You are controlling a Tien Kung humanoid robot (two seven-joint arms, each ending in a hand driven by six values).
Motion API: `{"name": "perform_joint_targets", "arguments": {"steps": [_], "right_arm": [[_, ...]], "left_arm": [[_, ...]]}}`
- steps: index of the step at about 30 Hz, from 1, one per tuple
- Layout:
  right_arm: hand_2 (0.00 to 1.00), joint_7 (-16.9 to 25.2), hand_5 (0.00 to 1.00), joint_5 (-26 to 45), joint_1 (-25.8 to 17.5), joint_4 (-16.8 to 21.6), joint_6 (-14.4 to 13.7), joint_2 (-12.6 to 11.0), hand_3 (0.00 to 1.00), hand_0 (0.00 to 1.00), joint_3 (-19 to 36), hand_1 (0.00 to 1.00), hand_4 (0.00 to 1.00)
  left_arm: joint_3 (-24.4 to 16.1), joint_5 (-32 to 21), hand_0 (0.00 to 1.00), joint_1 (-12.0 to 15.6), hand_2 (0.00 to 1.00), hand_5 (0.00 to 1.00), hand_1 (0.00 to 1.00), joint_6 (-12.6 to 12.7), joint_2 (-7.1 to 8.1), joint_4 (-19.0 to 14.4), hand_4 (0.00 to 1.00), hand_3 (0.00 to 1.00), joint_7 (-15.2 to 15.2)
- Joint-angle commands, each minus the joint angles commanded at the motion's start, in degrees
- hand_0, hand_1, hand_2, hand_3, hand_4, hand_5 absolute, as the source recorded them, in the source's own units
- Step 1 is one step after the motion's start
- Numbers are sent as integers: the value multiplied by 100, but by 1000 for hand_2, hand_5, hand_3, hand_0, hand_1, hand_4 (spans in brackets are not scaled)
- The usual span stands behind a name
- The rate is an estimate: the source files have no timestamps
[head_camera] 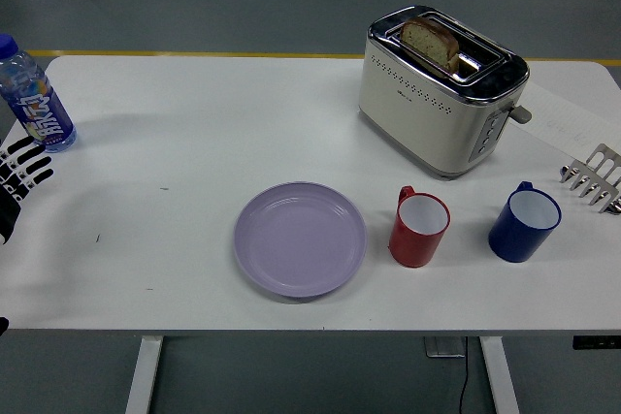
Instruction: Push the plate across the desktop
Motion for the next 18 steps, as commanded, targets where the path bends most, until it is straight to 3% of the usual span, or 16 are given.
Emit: {"name": "perform_joint_targets", "arguments": {"steps": [18], "right_arm": [[682, -1, 557, 10, 6, -3, 0, 1, 774, 647, -5, 616, 508]], "left_arm": [[-21, -21, 734, 0, 737, 998, 753, 16, -5, 20, 574, 710, -2]]}}
